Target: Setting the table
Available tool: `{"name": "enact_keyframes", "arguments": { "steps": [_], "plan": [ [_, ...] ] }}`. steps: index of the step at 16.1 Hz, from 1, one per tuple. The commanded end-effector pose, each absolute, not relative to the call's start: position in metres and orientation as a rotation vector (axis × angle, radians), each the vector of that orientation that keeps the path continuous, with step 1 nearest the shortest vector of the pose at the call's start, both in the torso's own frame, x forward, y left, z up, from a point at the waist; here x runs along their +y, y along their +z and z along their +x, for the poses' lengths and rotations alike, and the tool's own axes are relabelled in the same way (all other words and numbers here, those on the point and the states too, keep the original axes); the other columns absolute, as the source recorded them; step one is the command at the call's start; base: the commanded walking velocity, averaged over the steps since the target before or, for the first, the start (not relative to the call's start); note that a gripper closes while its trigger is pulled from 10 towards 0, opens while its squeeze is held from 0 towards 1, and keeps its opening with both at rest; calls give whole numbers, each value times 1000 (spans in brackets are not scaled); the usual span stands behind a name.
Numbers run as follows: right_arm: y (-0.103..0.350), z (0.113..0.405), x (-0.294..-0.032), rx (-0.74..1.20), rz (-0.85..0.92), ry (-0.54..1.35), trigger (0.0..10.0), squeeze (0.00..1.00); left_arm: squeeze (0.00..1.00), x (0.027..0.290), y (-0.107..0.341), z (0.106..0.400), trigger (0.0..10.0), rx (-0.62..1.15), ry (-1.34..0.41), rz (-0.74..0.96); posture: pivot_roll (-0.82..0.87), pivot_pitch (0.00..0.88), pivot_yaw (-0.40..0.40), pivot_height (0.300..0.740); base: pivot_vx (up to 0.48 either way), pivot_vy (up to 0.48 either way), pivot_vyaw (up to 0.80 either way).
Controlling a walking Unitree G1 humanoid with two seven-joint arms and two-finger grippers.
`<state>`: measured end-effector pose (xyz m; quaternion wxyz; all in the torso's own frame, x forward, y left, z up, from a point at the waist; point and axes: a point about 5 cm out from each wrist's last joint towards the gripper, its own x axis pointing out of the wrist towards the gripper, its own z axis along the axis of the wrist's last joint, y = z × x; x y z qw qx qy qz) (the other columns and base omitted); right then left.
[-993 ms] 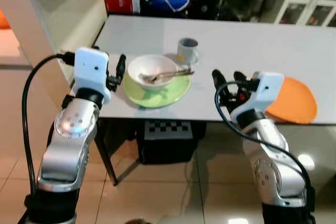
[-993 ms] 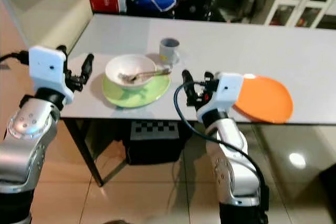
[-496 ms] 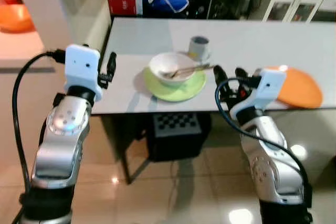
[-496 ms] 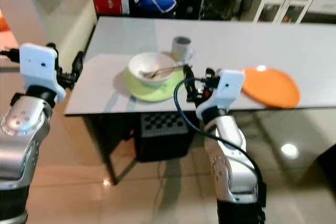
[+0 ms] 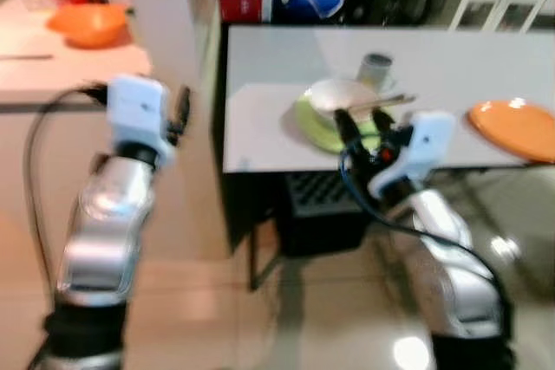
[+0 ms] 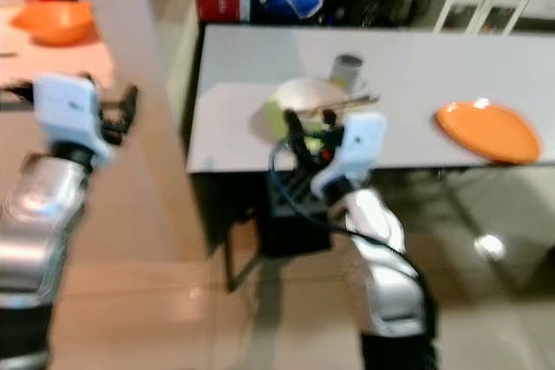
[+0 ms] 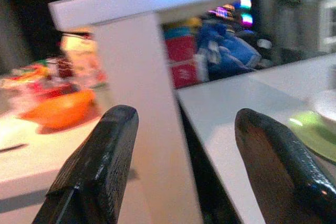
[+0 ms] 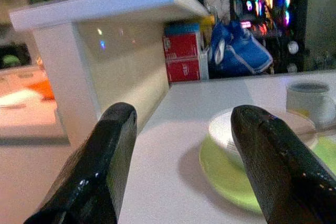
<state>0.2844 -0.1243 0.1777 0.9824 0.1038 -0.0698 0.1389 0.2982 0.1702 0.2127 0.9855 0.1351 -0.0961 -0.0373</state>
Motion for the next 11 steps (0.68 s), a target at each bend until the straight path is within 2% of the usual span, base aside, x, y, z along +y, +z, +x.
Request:
{"name": "enact_keyframes", "arguments": {
  "steps": [1, 6, 11],
  "plan": [
    [178, 285, -122, -136, 226, 294, 10000, 0, 0, 173, 216, 296, 10000, -201, -69, 293, 41, 0, -30, 740, 0, 420, 0],
    [180, 283, -123, -149, 225, 259, 10000, 0, 0, 173, 212, 303, 10000, -181, -96, 297, -10, 0, 4, 740, 0, 417, 0],
    [172, 287, -121, -94, 177, 281, 10000, 0, 0, 166, 202, 300, 10000, -162, -90, 267, 36, 0, -35, 740, 0, 418, 0]
  ]
}}
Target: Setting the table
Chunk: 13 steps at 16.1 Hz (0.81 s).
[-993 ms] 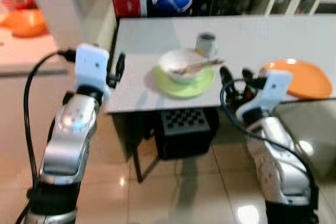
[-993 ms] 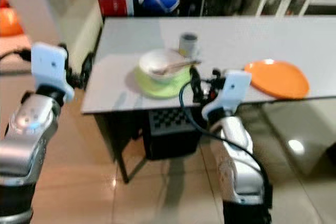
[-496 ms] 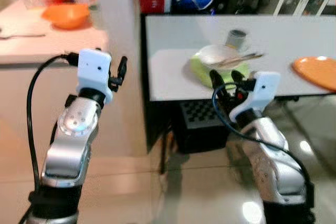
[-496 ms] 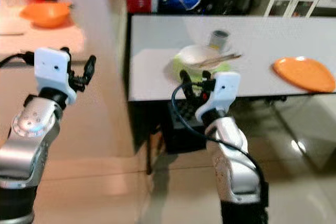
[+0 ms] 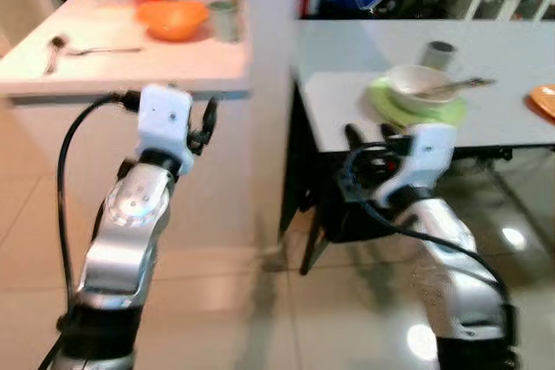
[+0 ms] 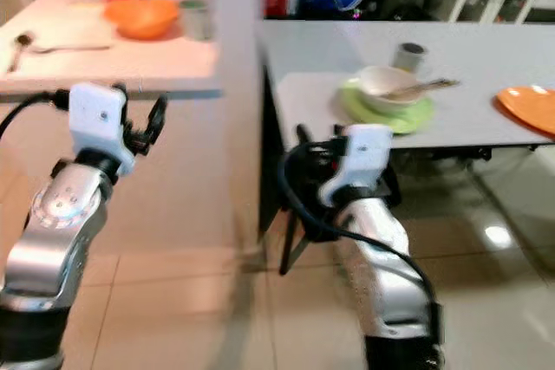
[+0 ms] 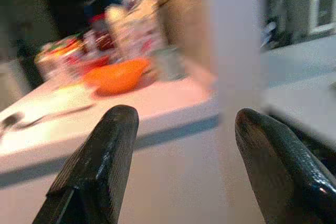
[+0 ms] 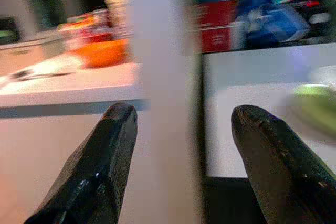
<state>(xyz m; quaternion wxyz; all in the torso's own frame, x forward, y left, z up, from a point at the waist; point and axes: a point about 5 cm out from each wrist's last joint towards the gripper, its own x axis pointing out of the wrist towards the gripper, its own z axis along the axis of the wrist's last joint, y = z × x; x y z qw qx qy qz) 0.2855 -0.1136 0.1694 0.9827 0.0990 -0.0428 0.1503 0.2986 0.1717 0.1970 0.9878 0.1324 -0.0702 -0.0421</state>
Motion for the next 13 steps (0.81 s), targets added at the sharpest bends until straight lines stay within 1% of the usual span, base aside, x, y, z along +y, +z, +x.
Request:
{"name": "enact_keyframes", "arguments": {
  "steps": [1, 2, 5, 10, 12, 13],
  "plan": [
    [171, 289, -121, -90, 182, 277, 10000, 0, 0, 166, 202, 298, 10000, -161, -90, 271, 41, 0, -38, 740, 0, 420, 0],
    [168, 291, -120, -80, 188, 278, 10000, 0, 0, 168, 201, 295, 10000, -159, -80, 275, 65, 0, -48, 740, 0, 420, 0],
    [168, 293, -114, -74, 180, 297, 10000, 0, 0, 170, 202, 295, 10000, -157, -75, 278, 56, 0, -43, 740, 0, 419, 0],
    [167, 292, -123, -63, 149, 278, 10000, 0, 0, 165, 198, 295, 10000, -156, -76, 255, 19, 0, -55, 740, 0, 413, 0],
    [169, 293, -124, -62, 143, 281, 10000, 0, 0, 163, 199, 295, 10000, -165, -47, 187, 19, 0, -59, 740, 0, 0, 0],
    [169, 295, -125, -60, 139, 276, 10000, 0, 0, 158, 202, 295, 10000, -184, -72, 186, 32, 0, -65, 740, 0, 0, 0]
  ]
}}
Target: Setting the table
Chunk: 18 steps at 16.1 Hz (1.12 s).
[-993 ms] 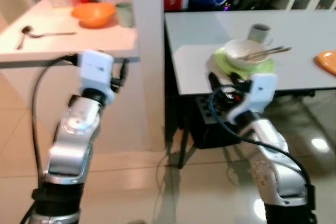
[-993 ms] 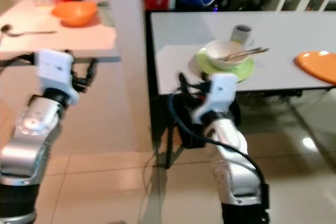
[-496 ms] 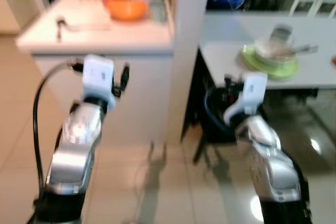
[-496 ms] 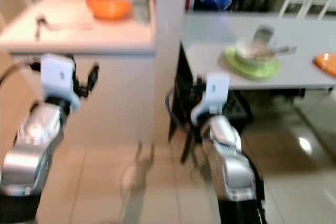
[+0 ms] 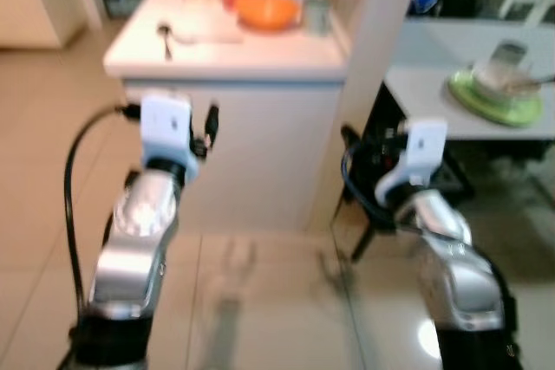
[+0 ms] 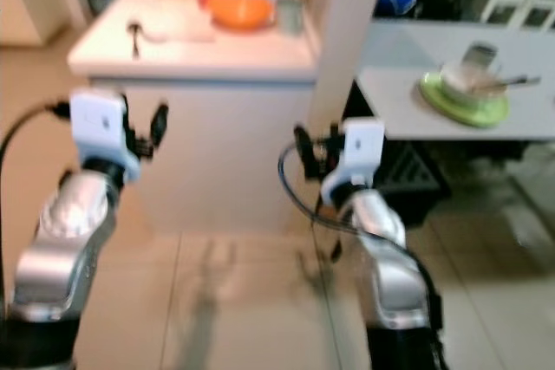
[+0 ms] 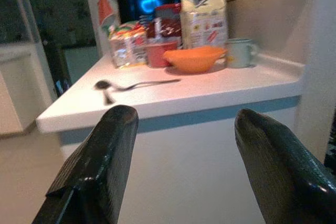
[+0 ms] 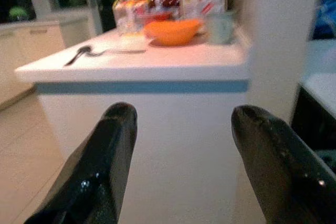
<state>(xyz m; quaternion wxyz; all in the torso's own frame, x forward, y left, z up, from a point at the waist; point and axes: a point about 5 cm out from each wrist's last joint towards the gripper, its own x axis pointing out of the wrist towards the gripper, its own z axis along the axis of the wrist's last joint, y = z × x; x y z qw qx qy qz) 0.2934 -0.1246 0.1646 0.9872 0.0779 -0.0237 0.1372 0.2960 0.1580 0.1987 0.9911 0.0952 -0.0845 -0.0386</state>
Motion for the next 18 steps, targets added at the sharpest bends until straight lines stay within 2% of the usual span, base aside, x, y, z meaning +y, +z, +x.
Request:
{"name": "enact_keyframes", "arguments": {
  "steps": [1, 4, 13, 18],
  "plan": [
    [170, 297, -127, -59, 155, 261, 10000, 0, 0, 155, 203, 295, 10000, -185, -91, 190, 40, 0, -68, 740, 0, 0, 0],
    [171, 301, -126, -69, 149, 248, 10000, 0, 0, 153, 206, 297, 10000, -210, -109, 214, 60, 0, -70, 740, 94, 0, 0],
    [176, 306, -126, -83, 121, 253, 10000, 0, 0, 149, 211, 304, 10000, -232, -115, 196, 55, 0, -78, 740, 417, 0, 0],
    [176, 307, -120, -91, 116, 272, 10000, 0, 0, 154, 214, 304, 10000, -243, -109, 216, 65, 0, -81, 740, 480, 0, 725]
  ]
}}
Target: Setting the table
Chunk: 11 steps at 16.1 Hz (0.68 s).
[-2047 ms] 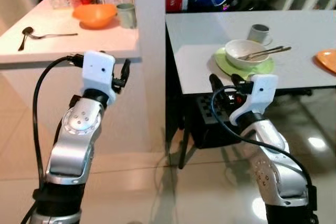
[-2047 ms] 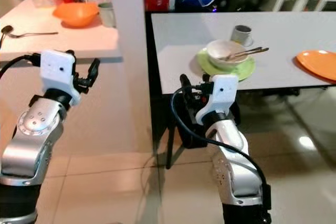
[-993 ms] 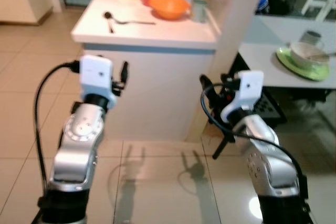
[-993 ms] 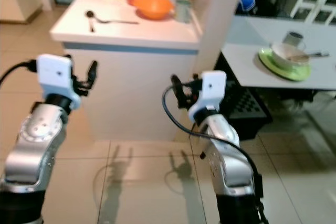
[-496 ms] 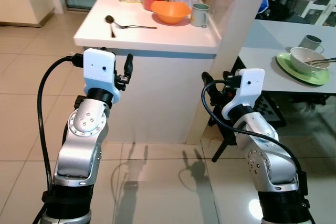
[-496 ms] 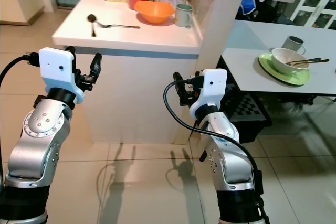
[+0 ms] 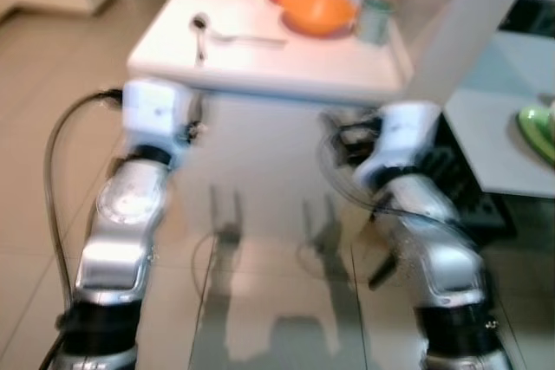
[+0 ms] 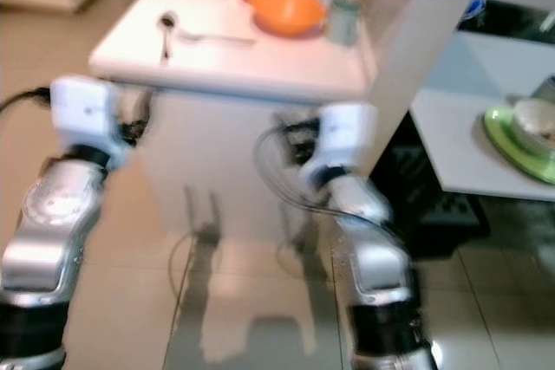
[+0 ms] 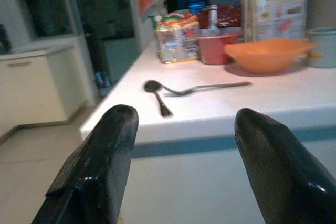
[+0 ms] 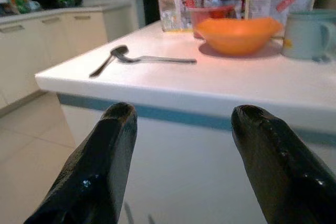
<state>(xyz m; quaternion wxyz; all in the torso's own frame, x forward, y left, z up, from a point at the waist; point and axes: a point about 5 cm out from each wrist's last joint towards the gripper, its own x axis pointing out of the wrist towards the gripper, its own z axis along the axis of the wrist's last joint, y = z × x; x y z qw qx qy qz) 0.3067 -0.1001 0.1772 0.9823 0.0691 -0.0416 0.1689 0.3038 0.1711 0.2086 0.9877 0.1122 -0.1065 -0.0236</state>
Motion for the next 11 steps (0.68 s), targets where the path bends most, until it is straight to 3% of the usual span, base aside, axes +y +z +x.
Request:
{"name": "enact_keyframes", "arguments": {
  "steps": [1, 11],
  "plan": [
    [176, 307, -119, -91, 125, 279, 10000, 0, 0, 154, 214, 305, 10000, -244, -106, 215, 62, 0, -82, 740, 480, 0, 0],
    [176, 307, -121, -94, 152, 281, 10000, 0, 0, 155, 213, 305, 10000, -240, -116, 232, 61, 0, -75, 740, 474, 0, 0]
  ]
}}
